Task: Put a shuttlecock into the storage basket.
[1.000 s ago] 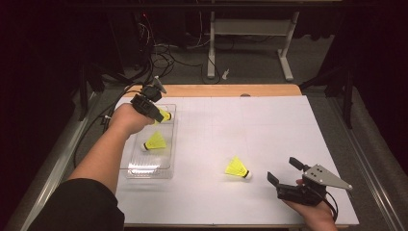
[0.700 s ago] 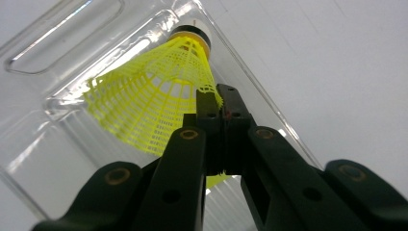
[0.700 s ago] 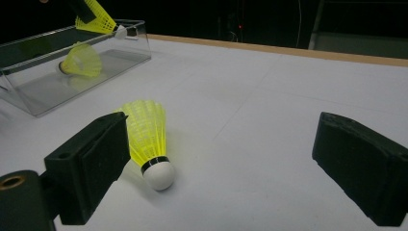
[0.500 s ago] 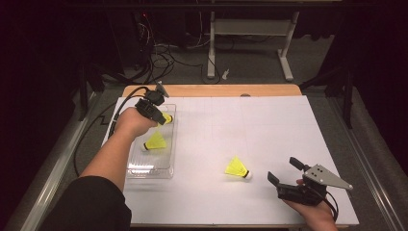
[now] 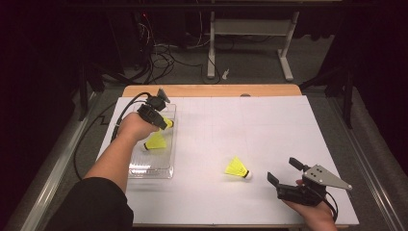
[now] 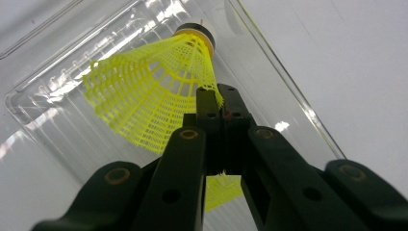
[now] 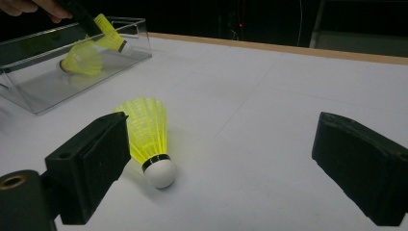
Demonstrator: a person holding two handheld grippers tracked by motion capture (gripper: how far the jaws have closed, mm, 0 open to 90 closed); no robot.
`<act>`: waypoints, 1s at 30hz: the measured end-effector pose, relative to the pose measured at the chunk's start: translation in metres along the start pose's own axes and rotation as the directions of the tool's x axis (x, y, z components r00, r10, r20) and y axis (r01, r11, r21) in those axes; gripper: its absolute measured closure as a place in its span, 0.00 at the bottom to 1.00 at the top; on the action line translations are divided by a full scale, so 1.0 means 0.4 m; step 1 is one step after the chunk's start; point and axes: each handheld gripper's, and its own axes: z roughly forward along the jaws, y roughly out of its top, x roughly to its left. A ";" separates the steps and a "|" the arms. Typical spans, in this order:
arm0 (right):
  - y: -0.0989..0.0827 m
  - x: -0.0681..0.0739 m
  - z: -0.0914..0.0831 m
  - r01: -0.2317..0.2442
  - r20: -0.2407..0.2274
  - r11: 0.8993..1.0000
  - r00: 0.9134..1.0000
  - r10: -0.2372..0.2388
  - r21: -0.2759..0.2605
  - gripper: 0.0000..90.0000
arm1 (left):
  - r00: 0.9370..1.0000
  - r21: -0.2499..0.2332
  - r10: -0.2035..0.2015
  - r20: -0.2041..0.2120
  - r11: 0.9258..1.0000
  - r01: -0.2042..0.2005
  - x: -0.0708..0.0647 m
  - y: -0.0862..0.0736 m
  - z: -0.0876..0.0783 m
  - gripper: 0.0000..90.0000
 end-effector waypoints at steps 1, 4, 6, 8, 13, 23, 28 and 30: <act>0.000 0.000 0.000 -0.001 0.001 1.000 1.000 0.001 -0.001 0.08 | 1.000 -0.003 0.000 -0.002 1.000 -0.001 0.000 0.000 0.002 0.99; 0.000 -0.001 0.001 -0.002 0.002 1.000 1.000 0.002 -0.001 0.08 | 1.000 -0.002 -0.004 -0.002 1.000 0.004 0.001 0.000 0.011 0.99; -0.001 -0.001 0.001 -0.002 0.001 1.000 1.000 0.002 0.001 0.08 | 1.000 -0.003 -0.005 -0.004 1.000 0.005 0.001 0.000 0.019 0.99; -0.001 -0.001 0.002 -0.002 0.001 1.000 1.000 0.002 0.001 0.08 | 1.000 0.002 -0.007 0.001 1.000 0.007 0.001 0.000 0.027 0.99; -0.002 -0.002 0.002 -0.001 0.001 1.000 1.000 0.001 0.003 0.08 | 1.000 0.009 -0.007 0.012 1.000 0.007 0.002 -0.001 0.040 0.99; -0.001 0.000 0.002 0.001 0.002 1.000 1.000 -0.001 0.002 0.08 | 1.000 0.008 -0.010 0.026 1.000 0.009 0.002 -0.010 0.048 0.99; -0.001 0.000 0.002 0.003 -0.001 1.000 1.000 -0.003 0.004 0.08 | 1.000 0.019 0.003 0.029 1.000 -0.003 -0.007 -0.014 0.055 0.99; -0.001 0.001 0.002 0.003 0.001 1.000 1.000 -0.003 0.002 0.08 | 1.000 0.025 -0.001 0.021 1.000 0.000 -0.008 -0.017 0.058 0.99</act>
